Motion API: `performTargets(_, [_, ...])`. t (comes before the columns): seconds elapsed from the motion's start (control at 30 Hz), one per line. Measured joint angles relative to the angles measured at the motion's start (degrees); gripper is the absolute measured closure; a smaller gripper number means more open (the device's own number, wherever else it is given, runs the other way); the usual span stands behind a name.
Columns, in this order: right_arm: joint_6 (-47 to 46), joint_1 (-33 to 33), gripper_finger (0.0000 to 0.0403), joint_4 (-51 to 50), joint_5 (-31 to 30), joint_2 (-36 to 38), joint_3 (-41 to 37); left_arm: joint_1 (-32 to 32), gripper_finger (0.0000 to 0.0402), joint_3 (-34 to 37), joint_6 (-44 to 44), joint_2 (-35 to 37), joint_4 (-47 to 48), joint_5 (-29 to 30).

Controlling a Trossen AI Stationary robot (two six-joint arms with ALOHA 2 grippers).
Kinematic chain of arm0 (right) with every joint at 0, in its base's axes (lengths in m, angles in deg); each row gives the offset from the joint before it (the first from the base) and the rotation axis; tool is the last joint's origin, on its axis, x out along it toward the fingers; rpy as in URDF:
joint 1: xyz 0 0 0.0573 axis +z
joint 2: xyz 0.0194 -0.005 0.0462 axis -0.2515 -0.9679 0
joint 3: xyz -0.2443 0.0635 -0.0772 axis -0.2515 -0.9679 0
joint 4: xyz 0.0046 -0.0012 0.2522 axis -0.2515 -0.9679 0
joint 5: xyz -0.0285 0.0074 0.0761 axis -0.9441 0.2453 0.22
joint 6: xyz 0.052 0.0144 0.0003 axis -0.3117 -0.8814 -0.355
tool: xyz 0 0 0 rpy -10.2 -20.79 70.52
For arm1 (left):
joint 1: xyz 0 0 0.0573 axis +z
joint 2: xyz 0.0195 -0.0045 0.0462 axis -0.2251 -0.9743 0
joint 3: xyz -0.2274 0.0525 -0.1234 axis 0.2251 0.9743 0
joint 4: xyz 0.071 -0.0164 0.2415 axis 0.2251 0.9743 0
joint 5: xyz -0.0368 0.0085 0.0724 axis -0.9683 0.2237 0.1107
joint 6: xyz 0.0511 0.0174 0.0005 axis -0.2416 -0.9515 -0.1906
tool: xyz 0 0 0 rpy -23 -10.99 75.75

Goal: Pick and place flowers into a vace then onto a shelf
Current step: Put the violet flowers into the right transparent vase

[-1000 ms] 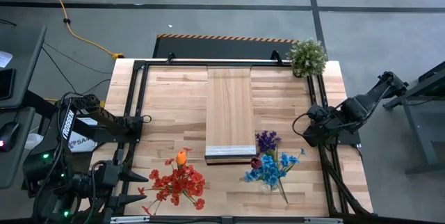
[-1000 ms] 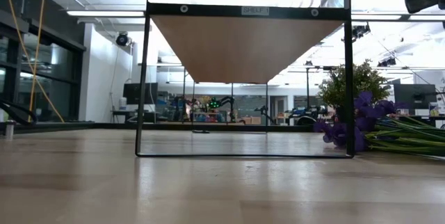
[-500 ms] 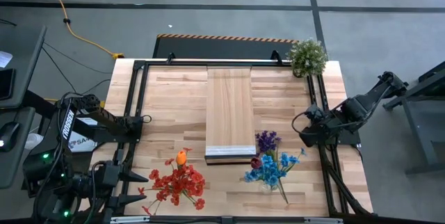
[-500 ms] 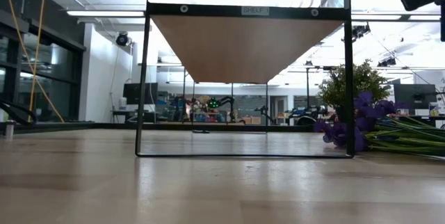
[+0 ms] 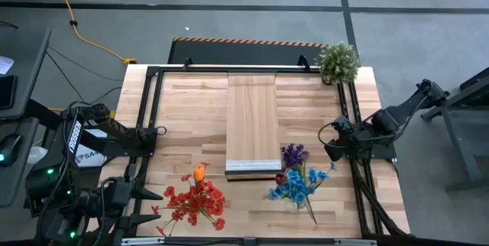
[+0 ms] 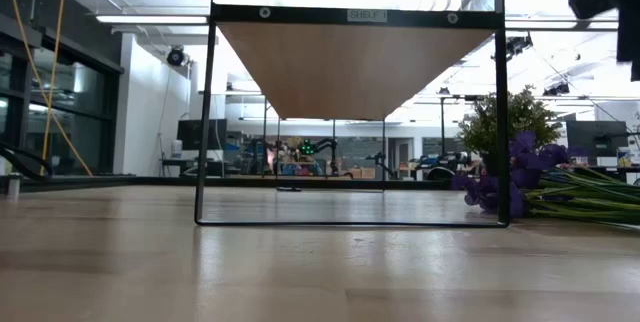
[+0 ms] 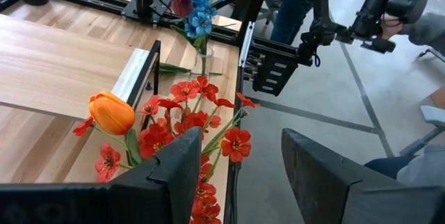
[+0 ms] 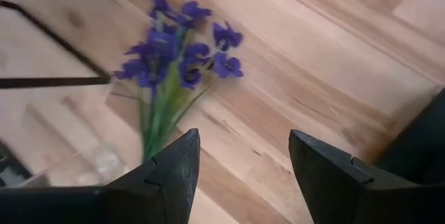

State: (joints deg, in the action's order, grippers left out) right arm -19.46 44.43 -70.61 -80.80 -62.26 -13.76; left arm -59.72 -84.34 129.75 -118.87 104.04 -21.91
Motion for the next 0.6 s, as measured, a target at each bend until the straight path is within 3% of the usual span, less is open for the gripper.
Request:
performTargets(0.37, [0.1,-4.4,0.0192,16.9,8.5,2.8,-14.4,0.0,0.0169,0.0,0.0,0.0,0.0,-1.0])
performTargets(0.6, [0.2,-5.8,0.0191,24.9,9.5,3.4,-19.1,0.0,0.0169,0.0,0.0,0.0,0.0,-1.0])
